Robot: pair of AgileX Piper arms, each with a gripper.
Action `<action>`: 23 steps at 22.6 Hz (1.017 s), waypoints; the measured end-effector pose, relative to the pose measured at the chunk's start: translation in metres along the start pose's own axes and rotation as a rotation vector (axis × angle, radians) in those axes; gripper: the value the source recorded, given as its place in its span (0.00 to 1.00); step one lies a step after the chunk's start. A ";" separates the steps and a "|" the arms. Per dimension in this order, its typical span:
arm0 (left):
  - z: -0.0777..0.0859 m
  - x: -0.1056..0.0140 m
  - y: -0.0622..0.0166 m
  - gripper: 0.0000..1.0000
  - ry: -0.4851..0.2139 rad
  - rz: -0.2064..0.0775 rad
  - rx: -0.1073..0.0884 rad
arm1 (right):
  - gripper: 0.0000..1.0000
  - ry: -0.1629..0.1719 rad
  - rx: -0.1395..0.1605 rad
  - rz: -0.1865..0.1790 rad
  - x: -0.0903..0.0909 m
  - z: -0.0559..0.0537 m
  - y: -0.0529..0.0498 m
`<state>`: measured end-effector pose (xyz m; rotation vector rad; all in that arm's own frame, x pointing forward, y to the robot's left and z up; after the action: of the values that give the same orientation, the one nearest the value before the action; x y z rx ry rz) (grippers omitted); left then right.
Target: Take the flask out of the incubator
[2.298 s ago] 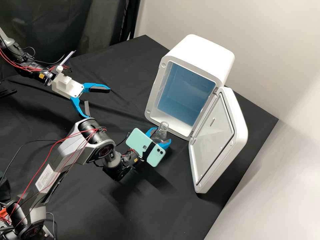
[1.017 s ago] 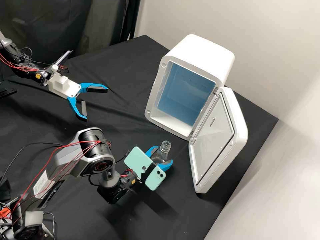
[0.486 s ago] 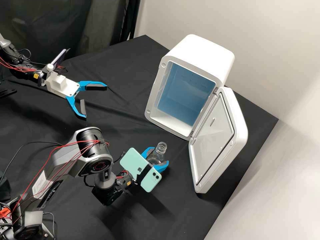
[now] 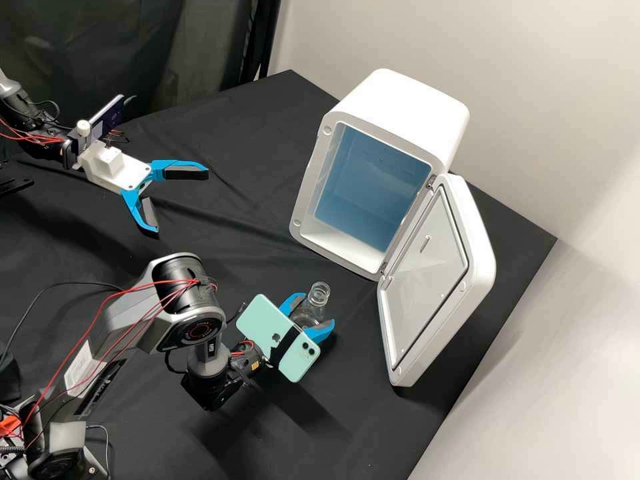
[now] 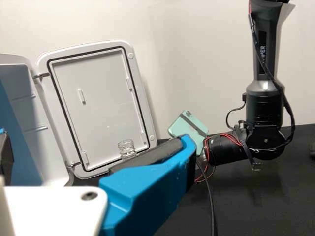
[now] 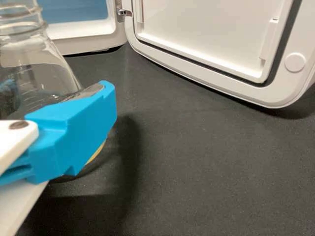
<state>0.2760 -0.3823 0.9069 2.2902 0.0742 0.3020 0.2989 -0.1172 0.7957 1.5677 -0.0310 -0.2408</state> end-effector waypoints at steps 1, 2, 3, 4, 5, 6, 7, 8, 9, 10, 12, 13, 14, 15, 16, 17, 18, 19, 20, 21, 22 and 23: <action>-0.001 0.000 0.0000 1.00 0.001 0.000 0.000 | 0.00 0.000 0.000 0.000 0.000 0.000 0.000; -0.001 0.000 0.0000 1.00 0.001 0.000 -0.005 | 0.00 0.000 0.000 0.000 0.000 0.000 0.000; -0.001 0.000 0.0000 1.00 0.001 0.000 -0.008 | 0.00 0.000 0.000 0.000 0.000 0.000 0.000; -0.001 0.000 0.0000 1.00 0.001 0.000 -0.010 | 0.00 0.000 0.000 0.000 0.000 0.000 0.000; -0.001 0.000 0.0000 1.00 0.001 0.000 -0.010 | 0.00 0.000 0.000 0.000 0.000 0.000 0.000; -0.001 0.000 0.0000 1.00 0.001 0.000 -0.010 | 0.00 0.000 0.000 0.000 0.000 0.000 0.000; -0.001 0.000 0.0000 1.00 0.001 0.000 -0.012 | 0.00 0.000 0.000 0.000 0.000 0.000 0.000; -0.001 0.000 0.0000 1.00 0.001 0.000 -0.014 | 0.00 0.000 0.000 0.000 0.000 0.000 0.000; 0.000 0.000 0.0000 1.00 -0.001 -0.001 -0.015 | 0.00 0.000 0.000 0.000 0.000 0.000 0.000; 0.000 0.000 -0.0009 1.00 -0.010 -0.010 -0.031 | 0.00 0.000 0.000 0.000 0.000 0.000 0.000; 0.001 0.001 -0.0056 1.00 -0.019 -0.044 -0.098 | 0.00 0.000 0.000 0.000 0.000 0.000 0.000; 0.000 0.002 -0.0106 1.00 -0.015 -0.071 -0.118 | 0.00 0.000 0.000 0.000 0.000 0.000 0.000; 0.001 0.003 -0.0137 1.00 -0.016 -0.091 -0.129 | 0.00 0.000 0.000 0.000 0.000 0.000 0.000; 0.001 0.004 -0.0168 1.00 -0.013 -0.112 -0.142 | 0.00 0.000 0.000 0.000 0.000 0.000 0.000; 0.001 0.006 -0.0221 1.00 -0.009 -0.148 -0.159 | 0.00 0.000 0.000 0.000 0.000 0.000 0.000; 0.002 0.006 -0.0269 1.00 -0.009 -0.180 -0.175 | 0.00 0.000 0.000 0.000 0.000 0.000 0.000; 0.004 0.006 -0.0300 1.00 -0.020 -0.204 -0.182 | 0.00 0.000 0.000 0.000 0.000 0.000 0.000; 0.005 0.007 -0.0321 1.00 -0.025 -0.216 -0.186 | 0.00 0.000 0.000 0.000 0.000 0.000 0.000; 0.008 0.007 -0.0333 1.00 -0.033 -0.226 -0.192 | 0.00 0.000 0.000 0.000 0.000 0.000 0.000; 0.010 0.007 -0.0335 1.00 -0.038 -0.228 -0.195 | 0.00 0.000 0.000 0.000 0.000 0.000 0.000; 0.011 0.007 -0.0336 1.00 -0.043 -0.229 -0.194 | 0.00 0.000 0.000 0.000 0.000 0.000 0.000; 0.013 0.007 -0.0337 1.00 -0.047 -0.230 -0.194 | 0.00 0.000 0.000 0.000 0.000 0.000 0.000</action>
<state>0.2874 -0.3677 0.8753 2.0711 0.2703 0.1297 0.2989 -0.1172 0.7957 1.5677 -0.0310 -0.2408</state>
